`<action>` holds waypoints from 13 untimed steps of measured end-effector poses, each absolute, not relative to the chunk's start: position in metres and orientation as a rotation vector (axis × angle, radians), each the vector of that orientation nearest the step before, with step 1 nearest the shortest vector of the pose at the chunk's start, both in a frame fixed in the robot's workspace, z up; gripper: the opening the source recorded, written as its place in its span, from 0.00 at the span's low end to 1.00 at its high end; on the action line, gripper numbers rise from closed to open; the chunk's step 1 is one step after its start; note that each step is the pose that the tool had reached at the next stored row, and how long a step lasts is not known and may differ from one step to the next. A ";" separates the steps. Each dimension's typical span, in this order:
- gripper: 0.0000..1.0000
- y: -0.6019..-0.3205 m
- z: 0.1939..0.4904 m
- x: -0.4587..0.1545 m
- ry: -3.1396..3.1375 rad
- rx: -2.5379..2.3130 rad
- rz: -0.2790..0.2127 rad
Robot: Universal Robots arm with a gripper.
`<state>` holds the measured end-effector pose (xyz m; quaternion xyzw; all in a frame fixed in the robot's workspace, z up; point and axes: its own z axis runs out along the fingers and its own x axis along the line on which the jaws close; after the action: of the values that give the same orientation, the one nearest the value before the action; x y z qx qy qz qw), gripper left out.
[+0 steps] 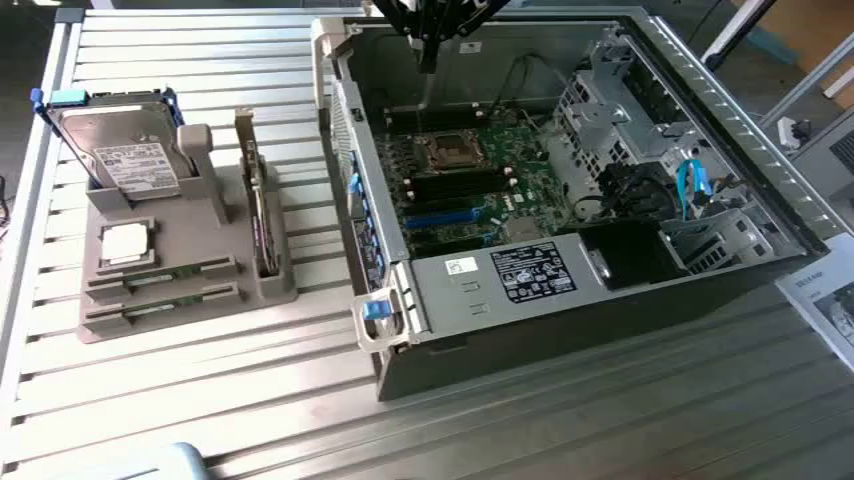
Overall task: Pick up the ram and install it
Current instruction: 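Reach for the ram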
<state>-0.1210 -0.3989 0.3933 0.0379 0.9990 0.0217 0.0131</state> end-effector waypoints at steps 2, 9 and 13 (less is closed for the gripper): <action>0.11 -0.399 0.393 -0.121 3.113 0.118 0.068; 0.11 -0.399 0.393 -0.147 3.105 0.117 0.068; 0.11 -0.399 0.393 -0.166 3.098 0.117 0.068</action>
<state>-0.1665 -0.3989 0.3933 0.0378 0.9988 0.0220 0.0201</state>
